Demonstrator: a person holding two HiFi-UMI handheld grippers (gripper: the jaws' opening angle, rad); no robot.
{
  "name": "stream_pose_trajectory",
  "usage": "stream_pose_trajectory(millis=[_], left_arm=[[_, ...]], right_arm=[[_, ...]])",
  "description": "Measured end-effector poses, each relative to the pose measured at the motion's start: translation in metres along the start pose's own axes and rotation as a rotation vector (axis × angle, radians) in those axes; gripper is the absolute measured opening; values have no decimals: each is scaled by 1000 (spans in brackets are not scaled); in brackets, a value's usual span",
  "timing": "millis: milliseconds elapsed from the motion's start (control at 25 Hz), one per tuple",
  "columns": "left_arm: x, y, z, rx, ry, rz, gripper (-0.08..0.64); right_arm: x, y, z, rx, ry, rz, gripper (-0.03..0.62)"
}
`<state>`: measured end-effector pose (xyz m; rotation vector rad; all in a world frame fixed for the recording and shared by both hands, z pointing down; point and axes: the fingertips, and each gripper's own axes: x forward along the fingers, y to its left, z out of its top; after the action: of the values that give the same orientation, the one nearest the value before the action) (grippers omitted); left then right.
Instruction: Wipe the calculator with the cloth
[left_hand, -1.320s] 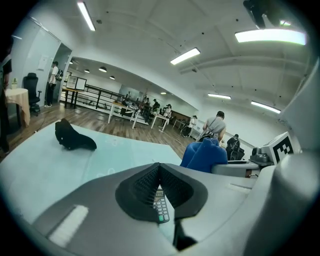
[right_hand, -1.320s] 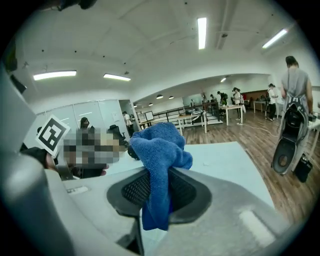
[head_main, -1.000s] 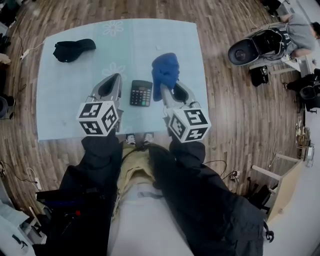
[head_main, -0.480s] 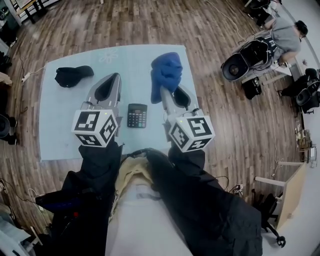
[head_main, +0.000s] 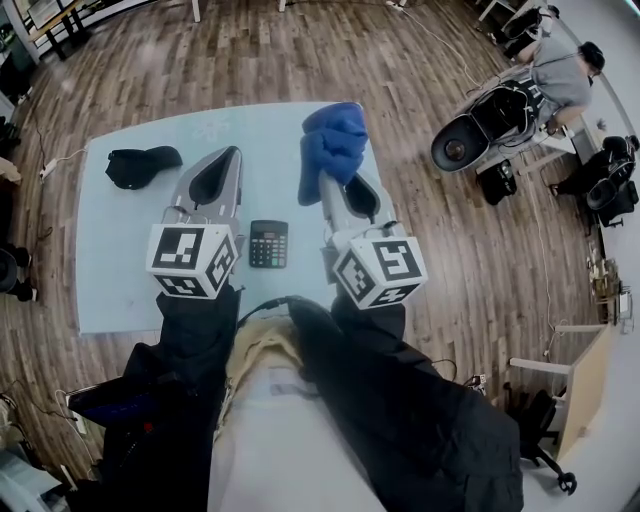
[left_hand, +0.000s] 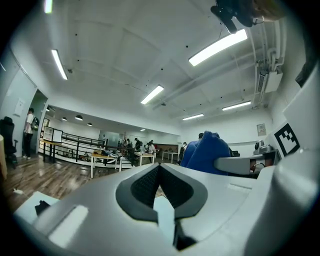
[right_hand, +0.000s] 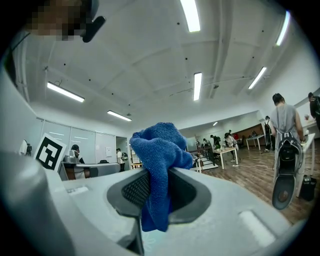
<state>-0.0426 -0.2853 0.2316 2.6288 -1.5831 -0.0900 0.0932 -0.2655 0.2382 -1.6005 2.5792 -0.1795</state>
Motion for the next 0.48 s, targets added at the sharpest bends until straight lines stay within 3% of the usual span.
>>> stream_pose_trajectory(millis=[480], left_arm=[[4,9,-2,-2,7,14,-2]], right_arm=[[7,-1,7,-19,-23,-5,78]])
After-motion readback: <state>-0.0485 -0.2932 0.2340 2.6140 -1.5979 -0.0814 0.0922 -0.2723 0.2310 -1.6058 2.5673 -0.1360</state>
